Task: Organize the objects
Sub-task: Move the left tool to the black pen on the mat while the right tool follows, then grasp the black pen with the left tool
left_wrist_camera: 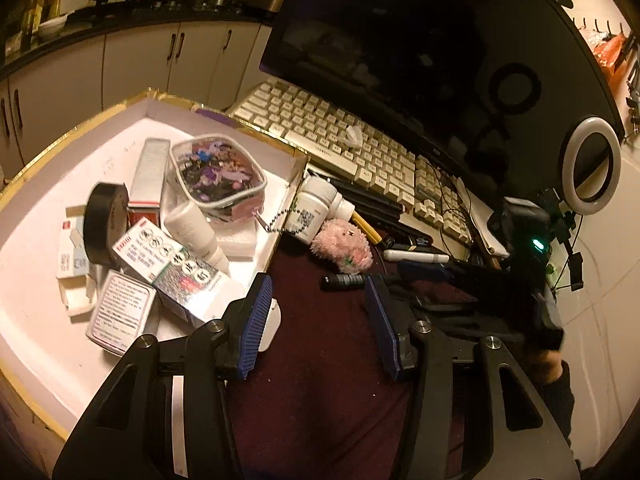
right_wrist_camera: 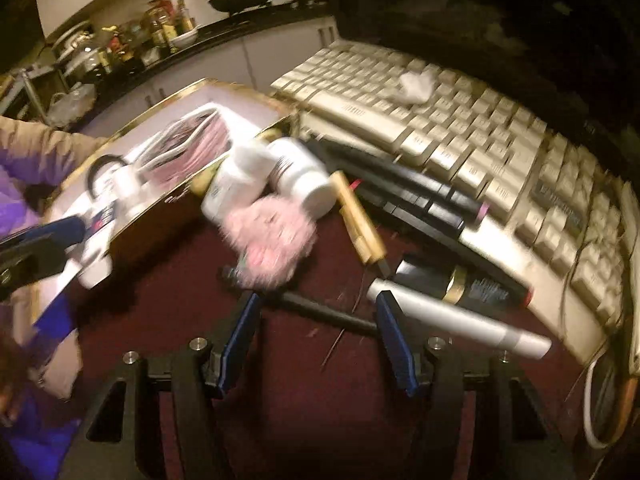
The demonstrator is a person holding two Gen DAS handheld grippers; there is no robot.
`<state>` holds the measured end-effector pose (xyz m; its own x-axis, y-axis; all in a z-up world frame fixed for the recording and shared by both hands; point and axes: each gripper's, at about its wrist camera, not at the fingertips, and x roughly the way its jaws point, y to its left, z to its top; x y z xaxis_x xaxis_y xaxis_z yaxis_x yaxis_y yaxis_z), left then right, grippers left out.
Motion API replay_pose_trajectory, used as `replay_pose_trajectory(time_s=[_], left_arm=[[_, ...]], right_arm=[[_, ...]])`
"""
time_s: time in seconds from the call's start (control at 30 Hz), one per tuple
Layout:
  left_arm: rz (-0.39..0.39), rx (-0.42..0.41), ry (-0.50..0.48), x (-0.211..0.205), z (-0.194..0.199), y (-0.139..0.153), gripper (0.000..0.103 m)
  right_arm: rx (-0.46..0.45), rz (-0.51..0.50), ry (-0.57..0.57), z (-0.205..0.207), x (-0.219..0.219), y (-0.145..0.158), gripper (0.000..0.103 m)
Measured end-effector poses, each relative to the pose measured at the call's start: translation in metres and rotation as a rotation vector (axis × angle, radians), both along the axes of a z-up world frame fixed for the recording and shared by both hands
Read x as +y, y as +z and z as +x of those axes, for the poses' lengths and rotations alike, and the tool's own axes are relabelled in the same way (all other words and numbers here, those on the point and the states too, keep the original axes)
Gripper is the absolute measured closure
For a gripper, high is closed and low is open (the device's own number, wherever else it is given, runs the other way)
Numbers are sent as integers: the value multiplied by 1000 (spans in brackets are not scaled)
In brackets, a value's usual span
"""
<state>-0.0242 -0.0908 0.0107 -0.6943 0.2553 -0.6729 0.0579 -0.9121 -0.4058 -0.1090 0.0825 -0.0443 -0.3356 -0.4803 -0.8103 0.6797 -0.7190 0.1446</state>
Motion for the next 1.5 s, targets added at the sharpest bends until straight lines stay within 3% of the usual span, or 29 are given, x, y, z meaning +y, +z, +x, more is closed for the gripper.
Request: replay_pose_trajectory(time_s=[0.17,0.27,0.53,0.7,0.83,0.97,1.03,1.1,1.2,1.27,1.37,1.47,1.5], left_arm=[[6,-16,-30,9,-5,-4,55],[4,-18,-45,15,-5,-4,55],[-5,-25,-103,30,-8,-7,55],[-118,-42,-229,65,-24,-18,55],[-185,-97,-315,92,-42,-36,55],[-264,-73,-330,107,-48,-43,55],[-257,-70,-358,109,-44,-42,63],[-233,-99,-413,112,-39,-43,81],[-285,-123,-449,121,-29,-50,83],[-330,-115,-433,125,-27,-47,83],[-307,-65,-420,121,-33,-36,79],[-284,-40,-377,110,-47,-33,54],[-280,-60,-353,105,-53,-36,54]], right_arm=[[-79,-27,104,32,3,-2,43],[-63,4,126,44,0,-5,43],[-82,-88,-26,39,29,-4,43],[-54,-106,-205,53,59,-8,43],[-55,-125,-271,63,78,-7,43],[-58,-136,-295,62,84,-8,42],[-59,-139,-307,60,85,-8,42],[-65,-146,-316,59,88,-8,43],[-68,-156,-336,57,93,-9,42],[-72,-163,-349,56,97,-9,42],[-75,-165,-364,55,100,-8,42],[-73,-168,-374,55,102,-9,42],[-70,-170,-375,56,103,-9,42]])
